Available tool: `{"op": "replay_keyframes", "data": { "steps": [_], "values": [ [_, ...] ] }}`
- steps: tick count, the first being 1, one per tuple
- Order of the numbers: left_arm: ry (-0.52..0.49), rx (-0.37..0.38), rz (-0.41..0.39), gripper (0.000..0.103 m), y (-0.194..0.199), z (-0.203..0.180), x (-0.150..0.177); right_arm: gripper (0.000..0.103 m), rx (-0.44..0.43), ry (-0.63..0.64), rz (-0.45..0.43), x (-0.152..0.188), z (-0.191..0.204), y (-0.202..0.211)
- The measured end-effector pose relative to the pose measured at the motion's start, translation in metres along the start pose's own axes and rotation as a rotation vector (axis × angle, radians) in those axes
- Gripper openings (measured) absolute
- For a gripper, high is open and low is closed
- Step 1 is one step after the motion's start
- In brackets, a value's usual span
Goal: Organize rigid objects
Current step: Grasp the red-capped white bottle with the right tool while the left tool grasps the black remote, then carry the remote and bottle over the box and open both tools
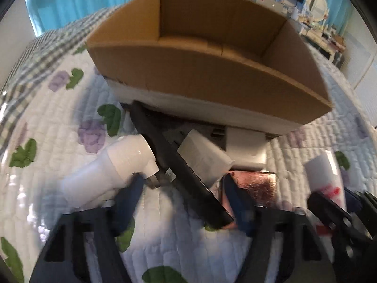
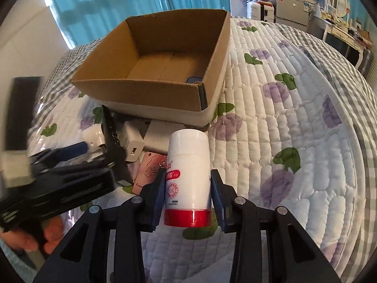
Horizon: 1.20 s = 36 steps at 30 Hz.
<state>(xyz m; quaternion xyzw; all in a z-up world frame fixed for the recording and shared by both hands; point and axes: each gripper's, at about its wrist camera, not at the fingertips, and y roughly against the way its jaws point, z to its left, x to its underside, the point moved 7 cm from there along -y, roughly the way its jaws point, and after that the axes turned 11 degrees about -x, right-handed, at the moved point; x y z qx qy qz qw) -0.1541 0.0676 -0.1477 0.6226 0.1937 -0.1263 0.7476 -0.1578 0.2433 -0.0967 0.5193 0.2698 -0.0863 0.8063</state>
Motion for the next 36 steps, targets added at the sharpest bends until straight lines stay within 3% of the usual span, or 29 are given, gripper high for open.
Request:
{"op": "replay_keyframes", "data": {
  "steps": [2, 3, 4, 12, 18, 21, 23, 25, 26, 28, 30, 36],
  "values": [
    [-0.01, -0.009, -0.011, 0.064, -0.001, -0.001, 0.0, 0.036, -0.002, 0.012, -0.001, 0.0, 0.004, 0.0],
    [-0.03, -0.009, -0.021, 0.059, 0.0, -0.002, 0.001, 0.036, -0.001, 0.016, -0.001, -0.001, 0.006, -0.001],
    [-0.047, 0.006, -0.028, 0.041, 0.002, -0.004, 0.002, 0.036, 0.001, 0.021, -0.001, -0.001, 0.008, -0.002],
    [-0.049, 0.093, -0.015, 0.019, 0.021, 0.018, 0.028, 0.036, 0.001, 0.021, -0.004, 0.002, 0.011, -0.003],
    [-0.084, 0.136, 0.0, 0.016, 0.033, 0.03, 0.045, 0.036, 0.011, 0.031, 0.003, 0.003, 0.012, -0.007],
    [-0.123, 0.104, -0.001, 0.018, 0.025, 0.025, 0.04, 0.036, 0.013, 0.037, 0.007, 0.004, 0.014, -0.008],
    [-0.128, 0.082, -0.002, 0.026, 0.021, 0.02, 0.032, 0.036, 0.015, 0.038, 0.011, 0.005, 0.014, -0.009],
    [-0.125, 0.096, 0.021, 0.05, 0.011, 0.012, 0.028, 0.036, 0.017, 0.035, 0.015, 0.005, 0.012, -0.01],
    [-0.115, 0.095, 0.03, 0.05, 0.006, 0.011, 0.024, 0.036, 0.018, 0.033, 0.017, 0.005, 0.011, -0.01],
    [-0.098, 0.063, 0.036, 0.047, -0.005, 0.01, 0.017, 0.036, 0.018, 0.031, 0.019, 0.006, 0.01, -0.01],
    [-0.1, 0.079, 0.046, 0.031, -0.01, 0.008, 0.014, 0.036, 0.018, 0.032, 0.019, 0.006, 0.01, -0.01],
    [-0.126, 0.075, -0.005, 0.022, 0.01, 0.012, 0.018, 0.036, 0.018, 0.042, 0.014, 0.005, 0.011, -0.008]
  ]
}}
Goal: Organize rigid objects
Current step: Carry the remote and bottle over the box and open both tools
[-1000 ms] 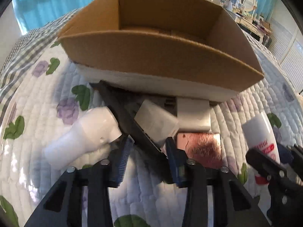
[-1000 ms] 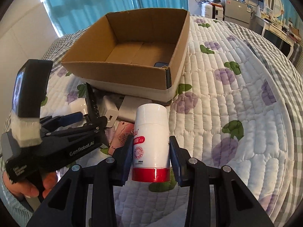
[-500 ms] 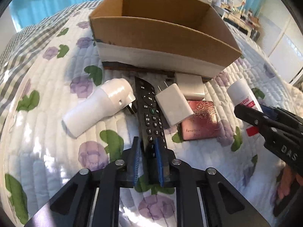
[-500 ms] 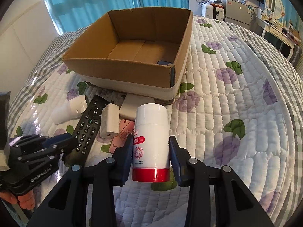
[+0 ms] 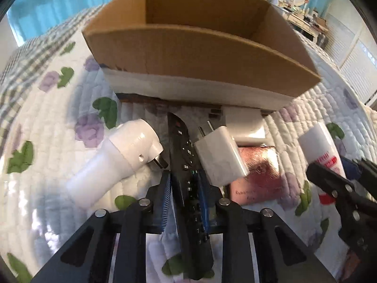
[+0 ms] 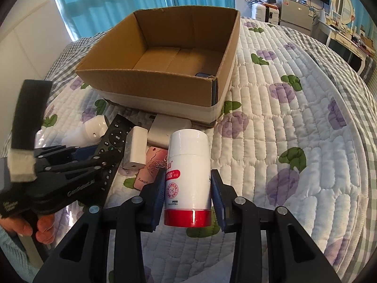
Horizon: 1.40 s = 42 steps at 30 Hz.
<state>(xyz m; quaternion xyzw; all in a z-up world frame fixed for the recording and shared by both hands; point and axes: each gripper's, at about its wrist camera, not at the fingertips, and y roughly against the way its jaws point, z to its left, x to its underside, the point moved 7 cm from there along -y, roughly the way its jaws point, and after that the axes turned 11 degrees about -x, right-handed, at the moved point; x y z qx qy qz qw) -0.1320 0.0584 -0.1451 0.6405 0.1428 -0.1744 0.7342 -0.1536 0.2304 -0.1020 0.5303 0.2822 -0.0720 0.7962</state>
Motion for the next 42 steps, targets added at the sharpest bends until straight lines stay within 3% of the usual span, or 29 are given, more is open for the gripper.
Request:
{"op": "replay_keyframes", "data": {
  "steps": [9, 15, 19, 24, 27, 30, 36, 39, 42],
  "values": [
    [-0.053, -0.019, -0.138, 0.02, 0.069, -0.001, -0.008, 0.036, -0.002, 0.057, -0.067, -0.014, 0.02, 0.026],
    [-0.078, -0.029, -0.248, 0.019, 0.112, 0.005, -0.042, 0.036, -0.024, 0.082, -0.145, -0.05, 0.035, 0.064],
    [-0.076, -0.019, -0.326, 0.019, 0.146, 0.015, -0.07, 0.036, 0.006, 0.143, -0.201, -0.083, 0.049, 0.09],
    [-0.096, -0.025, -0.386, 0.019, 0.168, 0.022, -0.123, 0.036, 0.034, 0.19, -0.256, -0.13, 0.056, 0.108],
    [-0.136, -0.044, -0.36, 0.019, 0.157, 0.019, -0.146, 0.036, 0.042, 0.196, -0.28, -0.151, 0.055, 0.108],
    [-0.174, -0.059, -0.279, 0.019, 0.123, 0.013, -0.161, 0.036, 0.047, 0.192, -0.287, -0.168, 0.05, 0.097],
    [-0.203, -0.076, -0.141, 0.019, 0.053, 0.003, -0.167, 0.036, 0.026, 0.162, -0.237, -0.174, 0.031, 0.053],
    [-0.216, -0.08, -0.131, 0.019, 0.033, -0.004, -0.169, 0.036, 0.023, 0.156, -0.214, -0.171, 0.02, 0.036],
    [-0.227, -0.033, -0.151, 0.019, 0.022, -0.011, -0.174, 0.036, 0.019, 0.144, -0.201, -0.168, 0.007, 0.025]
  ]
}}
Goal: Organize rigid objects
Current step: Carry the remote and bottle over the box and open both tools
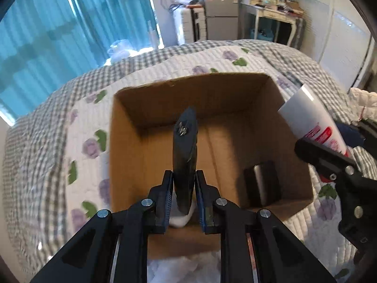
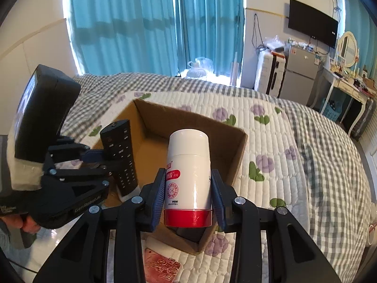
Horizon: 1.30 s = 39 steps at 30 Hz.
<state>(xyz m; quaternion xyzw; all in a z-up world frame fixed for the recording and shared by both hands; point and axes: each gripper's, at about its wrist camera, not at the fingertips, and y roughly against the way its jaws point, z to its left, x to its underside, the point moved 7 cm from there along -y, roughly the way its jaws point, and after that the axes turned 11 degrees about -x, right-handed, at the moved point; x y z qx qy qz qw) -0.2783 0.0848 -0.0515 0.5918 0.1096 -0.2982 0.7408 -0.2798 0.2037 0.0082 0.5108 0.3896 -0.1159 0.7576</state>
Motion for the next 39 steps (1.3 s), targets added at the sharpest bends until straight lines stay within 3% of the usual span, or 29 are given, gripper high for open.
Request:
{"op": "replay_keyframes", "data": {
  "steps": [5, 7, 9, 12, 18, 23, 24, 26, 31, 33, 39],
  "values": [
    [0.024, -0.006, -0.07, 0.025, 0.005, 0.002, -0.019, 0.036, 0.002, -0.019, 0.01, 0.004, -0.017, -0.01],
    [0.033, -0.011, -0.106, 0.037, 0.014, 0.006, -0.028, 0.036, 0.005, -0.023, 0.009, 0.003, -0.021, -0.01],
    [0.057, -0.021, -0.144, 0.043, 0.026, 0.014, -0.035, 0.036, 0.009, -0.03, 0.001, 0.001, -0.024, -0.01],
    [0.099, -0.011, -0.18, 0.043, 0.044, 0.03, -0.037, 0.036, 0.008, -0.032, -0.008, -0.001, -0.022, -0.01],
    [0.162, -0.036, -0.22, 0.048, 0.065, 0.064, -0.021, 0.036, 0.0, -0.012, 0.005, -0.002, -0.01, -0.031],
    [0.203, -0.044, -0.228, 0.05, 0.057, 0.079, 0.01, 0.036, 0.0, -0.006, 0.012, 0.0, -0.003, -0.06],
    [0.209, -0.035, -0.233, 0.051, 0.055, 0.08, 0.018, 0.038, 0.006, -0.011, 0.01, 0.001, -0.003, -0.064],
    [0.213, -0.029, -0.241, 0.057, 0.052, 0.081, 0.029, 0.068, 0.013, -0.018, -0.009, 0.002, -0.003, -0.063],
    [0.162, -0.057, -0.262, 0.077, 0.056, 0.077, 0.052, 0.069, 0.044, 0.01, -0.074, -0.001, 0.004, -0.035],
    [0.16, -0.053, -0.271, 0.082, 0.061, 0.074, 0.063, 0.074, 0.063, 0.023, -0.092, 0.001, 0.008, -0.018],
    [0.153, -0.011, -0.278, 0.085, 0.061, 0.063, 0.1, 0.081, 0.08, -0.035, -0.112, 0.026, 0.016, 0.018]
  ]
}}
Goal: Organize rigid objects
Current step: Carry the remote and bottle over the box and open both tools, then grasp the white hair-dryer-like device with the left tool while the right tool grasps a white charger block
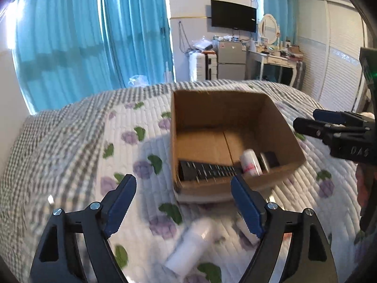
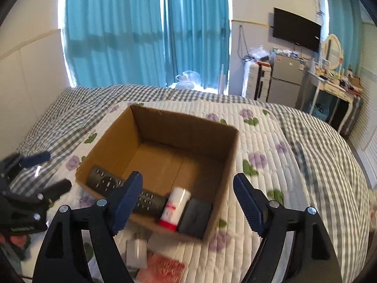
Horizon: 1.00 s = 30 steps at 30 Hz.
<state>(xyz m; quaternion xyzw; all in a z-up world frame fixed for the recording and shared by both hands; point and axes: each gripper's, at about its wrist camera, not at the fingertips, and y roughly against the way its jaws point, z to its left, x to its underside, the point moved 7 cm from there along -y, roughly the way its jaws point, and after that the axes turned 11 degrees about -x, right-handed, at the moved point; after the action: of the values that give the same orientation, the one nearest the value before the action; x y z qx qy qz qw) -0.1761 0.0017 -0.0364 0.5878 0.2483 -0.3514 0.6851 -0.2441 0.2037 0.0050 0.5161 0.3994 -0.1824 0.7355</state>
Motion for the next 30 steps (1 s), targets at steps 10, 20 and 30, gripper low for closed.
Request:
{"op": "replay_keyframes", "data": {
  "steps": [10, 20, 30],
  "values": [
    [-0.111, -0.083, 0.208, 0.085, -0.046, -0.029, 0.075, 0.087, 0.018, 0.019, 0.12, 0.086, 0.025, -0.002],
    [-0.126, -0.038, 0.331, 0.05, -0.066, -0.033, 0.099, 0.087, -0.008, 0.025, 0.173, 0.102, 0.028, -0.017],
    [0.032, -0.081, 0.242, 0.045, -0.023, -0.013, 0.092, 0.086, -0.011, 0.089, 0.238, 0.115, 0.049, -0.032]
  ]
}}
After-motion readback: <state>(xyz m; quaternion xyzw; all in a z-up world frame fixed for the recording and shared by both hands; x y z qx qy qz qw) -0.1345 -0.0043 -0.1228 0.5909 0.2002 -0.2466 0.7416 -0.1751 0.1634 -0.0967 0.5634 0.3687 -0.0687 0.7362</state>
